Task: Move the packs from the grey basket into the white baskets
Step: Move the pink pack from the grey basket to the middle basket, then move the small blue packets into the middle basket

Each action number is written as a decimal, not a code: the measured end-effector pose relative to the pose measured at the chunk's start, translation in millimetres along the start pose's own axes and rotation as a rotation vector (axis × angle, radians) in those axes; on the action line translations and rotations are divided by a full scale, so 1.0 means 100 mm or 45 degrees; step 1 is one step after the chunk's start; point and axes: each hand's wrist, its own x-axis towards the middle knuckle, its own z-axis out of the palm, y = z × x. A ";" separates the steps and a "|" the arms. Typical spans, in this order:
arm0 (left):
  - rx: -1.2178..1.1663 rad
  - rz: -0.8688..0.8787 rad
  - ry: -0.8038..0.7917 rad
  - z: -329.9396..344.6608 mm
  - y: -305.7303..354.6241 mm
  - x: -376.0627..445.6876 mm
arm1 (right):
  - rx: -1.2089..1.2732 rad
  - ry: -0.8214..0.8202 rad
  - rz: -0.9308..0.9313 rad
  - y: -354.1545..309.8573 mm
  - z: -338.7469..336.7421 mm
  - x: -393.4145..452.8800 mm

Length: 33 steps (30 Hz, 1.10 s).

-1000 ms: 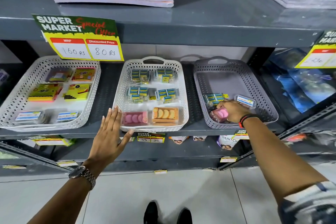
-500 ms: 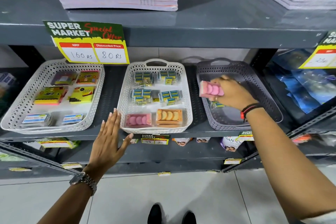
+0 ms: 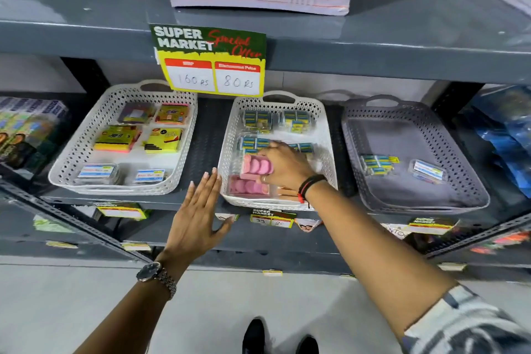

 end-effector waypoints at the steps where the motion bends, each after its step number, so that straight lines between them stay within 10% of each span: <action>1: 0.002 0.000 0.000 0.00 0.00 0.00 | -0.006 -0.010 -0.007 -0.04 0.06 0.03; 18: 0.019 -0.044 0.001 -0.04 0.12 0.01 | 0.042 -0.011 -0.025 0.01 0.22 0.03; 33: 0.017 -0.102 0.025 -0.01 0.21 0.02 | 0.136 0.401 0.639 2.13 -0.42 -0.97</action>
